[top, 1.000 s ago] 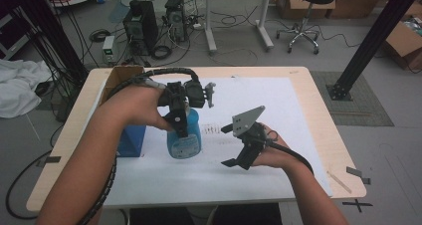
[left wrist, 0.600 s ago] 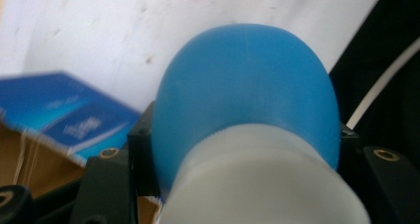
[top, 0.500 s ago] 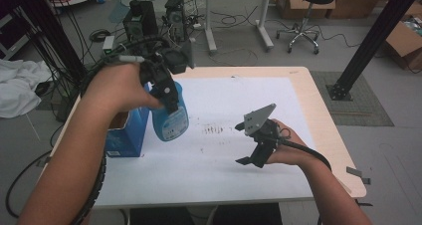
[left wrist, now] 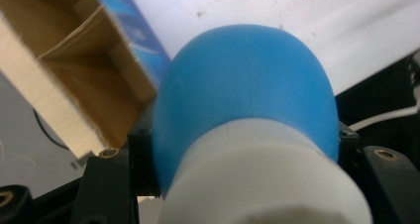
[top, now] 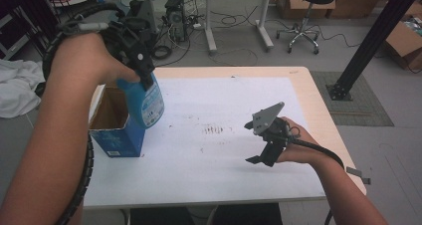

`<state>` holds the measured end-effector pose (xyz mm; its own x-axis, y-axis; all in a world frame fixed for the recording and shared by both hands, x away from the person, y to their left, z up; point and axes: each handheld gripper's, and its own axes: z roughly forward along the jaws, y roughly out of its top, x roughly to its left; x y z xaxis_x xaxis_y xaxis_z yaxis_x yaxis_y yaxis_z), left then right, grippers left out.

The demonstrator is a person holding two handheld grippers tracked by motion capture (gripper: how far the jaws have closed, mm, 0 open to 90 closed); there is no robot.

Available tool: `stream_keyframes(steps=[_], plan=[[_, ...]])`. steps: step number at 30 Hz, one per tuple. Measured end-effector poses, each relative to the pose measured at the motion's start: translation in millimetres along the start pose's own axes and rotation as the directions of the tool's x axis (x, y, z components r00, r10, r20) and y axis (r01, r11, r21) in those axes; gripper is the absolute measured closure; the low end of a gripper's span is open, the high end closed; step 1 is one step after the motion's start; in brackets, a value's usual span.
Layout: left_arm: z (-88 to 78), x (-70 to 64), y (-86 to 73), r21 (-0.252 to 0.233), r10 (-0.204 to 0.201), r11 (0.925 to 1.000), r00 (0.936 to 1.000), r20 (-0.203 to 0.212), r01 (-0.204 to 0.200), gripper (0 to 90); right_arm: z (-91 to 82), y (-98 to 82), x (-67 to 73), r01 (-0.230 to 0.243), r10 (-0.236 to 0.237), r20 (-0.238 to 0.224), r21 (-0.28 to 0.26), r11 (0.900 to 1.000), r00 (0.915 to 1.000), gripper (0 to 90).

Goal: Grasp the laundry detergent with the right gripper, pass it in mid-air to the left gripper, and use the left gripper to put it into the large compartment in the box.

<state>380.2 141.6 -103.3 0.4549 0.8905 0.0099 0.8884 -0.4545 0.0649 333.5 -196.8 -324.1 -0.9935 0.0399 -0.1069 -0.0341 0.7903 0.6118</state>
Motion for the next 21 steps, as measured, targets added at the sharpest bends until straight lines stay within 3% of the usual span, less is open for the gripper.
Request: stream_keyframes(steps=[5, 9, 14, 21], plan=[[-12.3, 19.6, -1.7, -0.011, -0.095, 0.9955, 0.9954, -0.011, 0.095, 38.2, -0.1, 0.4, 0.7, 0.009, -0.009, -0.001, 0.004, 1.0, 1.0, 0.0], [-20.4, 35.9, -5.2, -0.02, -0.179, 0.9837, 0.9836, -0.019, 0.179, 38.2, -0.8, 1.3, 0.8, 0.012, -0.012, -0.003, 0.012, 1.0, 0.9999, 0.0], [-23.4, 57.5, -11.6, -0.016, -0.257, 0.9664, 0.966, -0.029, 0.257, 38.2, -1.4, 0.7, 0.1, 0.014, -0.013, -0.015, 0.045, 0.999, 0.9998, 0.0], [-10.5, 81.7, -17.4, -0.004, -0.316, 0.9488, 0.9487, -0.015, 0.316, 38.1, -6.4, 2.2, -2.7, 0.011, -0.008, -0.032, 0.116, 0.993, 0.9995, 0.0]])
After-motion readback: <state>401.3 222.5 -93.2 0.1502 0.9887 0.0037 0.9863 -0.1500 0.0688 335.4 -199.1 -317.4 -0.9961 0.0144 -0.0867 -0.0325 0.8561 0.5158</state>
